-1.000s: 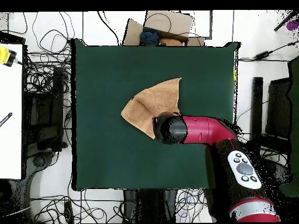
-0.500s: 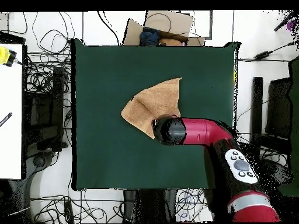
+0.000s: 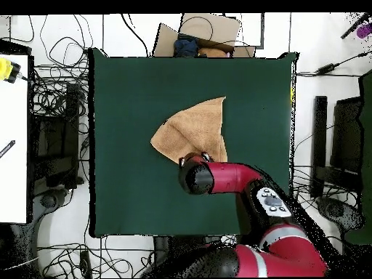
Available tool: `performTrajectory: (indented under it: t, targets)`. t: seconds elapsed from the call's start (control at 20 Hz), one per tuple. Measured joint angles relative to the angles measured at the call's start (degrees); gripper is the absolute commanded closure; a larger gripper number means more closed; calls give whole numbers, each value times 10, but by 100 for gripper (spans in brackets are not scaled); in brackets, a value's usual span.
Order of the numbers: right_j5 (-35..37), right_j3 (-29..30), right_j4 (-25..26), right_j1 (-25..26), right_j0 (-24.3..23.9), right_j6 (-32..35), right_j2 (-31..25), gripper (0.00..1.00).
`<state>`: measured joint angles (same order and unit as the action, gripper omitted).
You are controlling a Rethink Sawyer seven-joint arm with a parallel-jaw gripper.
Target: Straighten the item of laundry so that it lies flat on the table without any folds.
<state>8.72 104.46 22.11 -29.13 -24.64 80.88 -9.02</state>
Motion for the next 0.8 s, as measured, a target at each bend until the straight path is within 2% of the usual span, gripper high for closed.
performTrajectory:
  t: [0.4, 0.8]
  targets:
    - [-3, 7, -6, 36, 8, 0, 4, 0]
    - [10, -5, -10, 42, 9, 0, 4, 0]
